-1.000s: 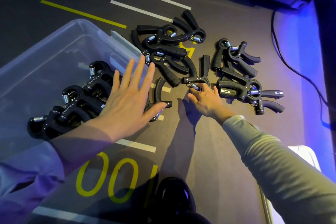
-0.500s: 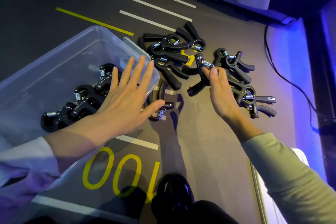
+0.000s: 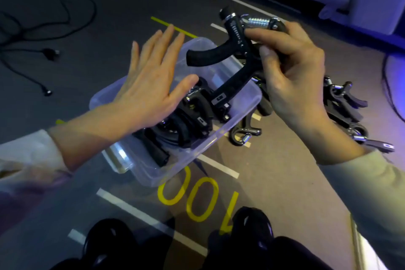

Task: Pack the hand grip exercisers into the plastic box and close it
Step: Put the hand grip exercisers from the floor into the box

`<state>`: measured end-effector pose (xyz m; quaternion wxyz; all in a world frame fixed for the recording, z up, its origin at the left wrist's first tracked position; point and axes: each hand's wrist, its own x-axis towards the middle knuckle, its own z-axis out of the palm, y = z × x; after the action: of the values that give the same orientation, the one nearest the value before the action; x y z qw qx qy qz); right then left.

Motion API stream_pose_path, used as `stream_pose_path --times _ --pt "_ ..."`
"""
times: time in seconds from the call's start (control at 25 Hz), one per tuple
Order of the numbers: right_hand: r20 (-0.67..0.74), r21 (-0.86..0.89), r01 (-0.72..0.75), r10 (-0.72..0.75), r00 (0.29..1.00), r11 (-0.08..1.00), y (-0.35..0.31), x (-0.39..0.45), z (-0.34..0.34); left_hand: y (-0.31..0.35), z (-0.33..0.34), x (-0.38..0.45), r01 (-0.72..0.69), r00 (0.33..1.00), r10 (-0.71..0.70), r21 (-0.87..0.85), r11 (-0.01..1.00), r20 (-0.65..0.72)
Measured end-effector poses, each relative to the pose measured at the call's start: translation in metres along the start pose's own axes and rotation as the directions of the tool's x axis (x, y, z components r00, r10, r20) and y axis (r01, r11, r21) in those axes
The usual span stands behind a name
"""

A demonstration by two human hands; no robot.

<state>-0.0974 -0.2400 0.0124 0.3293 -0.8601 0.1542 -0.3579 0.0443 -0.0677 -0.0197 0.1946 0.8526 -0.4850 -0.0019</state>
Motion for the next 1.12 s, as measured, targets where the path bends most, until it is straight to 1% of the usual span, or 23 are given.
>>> stream_pose_path --times 0.12,0.2,0.28,0.36,0.4,0.48,0.6,0.68,0.72,0.76,0.84,0.88,0.96,1.0,1.08,1.12 --pt "0.185 0.021 0.093 -0.095 0.978 0.995 -0.011 0.007 0.039 -0.031 -0.011 -0.013 0.070 0.997 -0.070 0.026 0.997 -0.012" --pt "0.329 0.022 0.144 -0.143 0.933 0.989 -0.016 0.006 0.066 -0.048 -0.012 -0.026 0.101 0.995 -0.102 0.047 0.994 0.009" --pt "0.493 0.018 0.192 -0.176 0.852 0.981 -0.020 0.002 0.091 -0.059 -0.009 -0.038 0.117 0.992 -0.120 0.068 0.991 0.048" --pt "0.656 0.000 0.225 -0.171 0.735 0.974 -0.024 -0.003 0.116 -0.070 -0.006 -0.046 0.146 0.986 -0.151 0.077 0.986 0.068" --pt "0.709 -0.041 0.237 -0.139 0.691 0.971 -0.026 -0.006 0.128 -0.076 -0.006 -0.050 0.165 0.983 -0.170 0.074 0.984 0.073" --pt "0.774 -0.184 0.285 -0.040 0.632 0.941 -0.032 -0.012 0.140 -0.085 -0.006 -0.055 0.193 0.977 -0.197 0.062 0.979 0.076" --pt "0.823 -0.427 0.418 0.152 0.548 0.802 -0.057 -0.021 0.154 -0.089 -0.005 -0.058 0.204 0.976 -0.207 0.048 0.978 0.071" --pt "0.816 -0.503 0.458 0.230 0.530 0.733 -0.075 -0.026 0.172 -0.088 -0.004 -0.057 0.202 0.976 -0.204 0.037 0.979 0.078" --pt "0.813 -0.522 0.445 0.266 0.518 0.727 -0.081 -0.026 0.184 -0.087 -0.005 -0.057 0.202 0.976 -0.204 0.032 0.979 0.079" --pt "0.809 -0.533 0.402 0.310 0.499 0.744 -0.084 -0.027 0.194 -0.087 -0.005 -0.057 0.205 0.975 -0.206 0.027 0.978 0.078" --pt "0.823 -0.515 0.249 0.393 0.409 0.820 -0.079 -0.031 0.209 -0.088 -0.008 -0.057 0.219 0.973 -0.219 0.013 0.976 0.071" --pt "0.846 -0.471 0.150 0.397 0.356 0.869 -0.071 -0.037 0.212 -0.090 -0.010 -0.057 0.231 0.971 -0.230 0.006 0.973 0.066" --pt "0.903 -0.306 -0.045 0.304 0.303 0.951 -0.054 -0.052 0.211 -0.092 -0.011 -0.059 0.252 0.966 -0.251 -0.005 0.968 0.069" --pt "0.927 -0.226 -0.131 0.254 0.275 0.965 -0.045 -0.060 0.208 -0.093 -0.011 -0.060 0.259 0.963 -0.258 -0.005 0.966 0.075" --pt "0.955 -0.148 -0.267 0.208 0.211 0.952 -0.033 -0.073 0.202 -0.094 -0.009 -0.061 0.258 0.962 -0.258 0.008 0.966 0.091" --pt "0.962 -0.129 -0.295 0.192 0.196 0.947 -0.030 -0.078 0.200 -0.094 -0.008 -0.061 0.251 0.963 -0.251 0.017 0.968 0.097"
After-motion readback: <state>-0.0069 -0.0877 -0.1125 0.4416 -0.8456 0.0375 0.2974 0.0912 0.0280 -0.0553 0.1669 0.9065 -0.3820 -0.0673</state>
